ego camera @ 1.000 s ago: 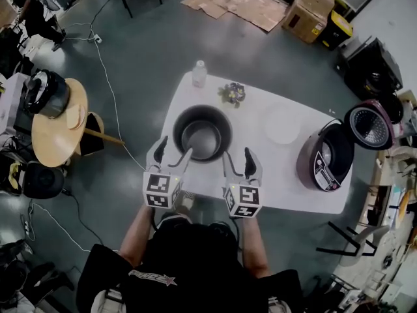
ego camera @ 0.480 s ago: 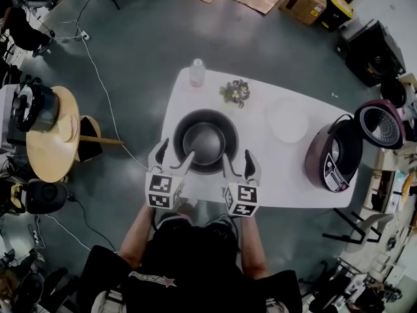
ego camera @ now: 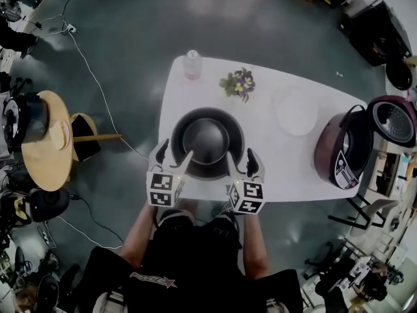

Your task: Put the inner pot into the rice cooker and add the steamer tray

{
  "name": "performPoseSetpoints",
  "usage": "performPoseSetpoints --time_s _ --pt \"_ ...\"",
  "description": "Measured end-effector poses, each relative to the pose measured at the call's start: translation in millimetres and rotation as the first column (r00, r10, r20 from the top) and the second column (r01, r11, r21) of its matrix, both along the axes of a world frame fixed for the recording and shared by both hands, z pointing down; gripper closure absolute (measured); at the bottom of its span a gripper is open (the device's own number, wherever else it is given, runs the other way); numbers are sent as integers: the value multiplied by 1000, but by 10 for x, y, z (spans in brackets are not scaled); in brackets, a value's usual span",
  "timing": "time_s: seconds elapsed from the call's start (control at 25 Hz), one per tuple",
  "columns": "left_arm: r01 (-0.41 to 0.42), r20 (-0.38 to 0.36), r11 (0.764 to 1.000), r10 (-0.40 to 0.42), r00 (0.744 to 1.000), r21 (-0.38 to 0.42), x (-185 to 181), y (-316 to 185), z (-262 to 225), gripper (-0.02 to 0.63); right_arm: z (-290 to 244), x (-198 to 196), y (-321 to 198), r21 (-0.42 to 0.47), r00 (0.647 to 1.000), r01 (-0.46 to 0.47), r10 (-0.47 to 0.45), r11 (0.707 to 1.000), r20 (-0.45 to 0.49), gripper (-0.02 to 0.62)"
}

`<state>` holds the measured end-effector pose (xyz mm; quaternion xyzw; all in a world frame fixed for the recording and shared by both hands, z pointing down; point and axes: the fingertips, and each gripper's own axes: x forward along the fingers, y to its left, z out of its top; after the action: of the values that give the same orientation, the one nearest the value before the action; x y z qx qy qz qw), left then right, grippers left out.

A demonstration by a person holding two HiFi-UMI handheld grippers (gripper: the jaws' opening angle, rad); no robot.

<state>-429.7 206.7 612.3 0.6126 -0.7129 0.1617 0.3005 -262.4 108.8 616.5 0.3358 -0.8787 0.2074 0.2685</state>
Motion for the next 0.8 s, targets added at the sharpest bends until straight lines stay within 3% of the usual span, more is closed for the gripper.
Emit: performPoseSetpoints --time_s 0.16,0.28,0.44,0.64,0.8 --pt "-3 -7 999 2 1000 -42 -40 6 145 320 103 19 4 -57 1000 -13 13 998 -7 328" --pt "0 -6 998 0 1000 -56 -51 8 217 363 140 62 -3 -71 999 -30 29 997 -23 433" --pt "13 11 997 -12 1000 -74 -88 3 273 400 177 77 -19 -72 999 -35 32 997 -39 479" --pt "30 38 996 -27 999 -79 -127 15 271 464 196 97 -31 -67 998 -40 37 997 -49 503" --pt "37 21 996 -36 999 -75 -133 18 269 474 194 98 -43 -65 998 -47 44 997 -50 509"
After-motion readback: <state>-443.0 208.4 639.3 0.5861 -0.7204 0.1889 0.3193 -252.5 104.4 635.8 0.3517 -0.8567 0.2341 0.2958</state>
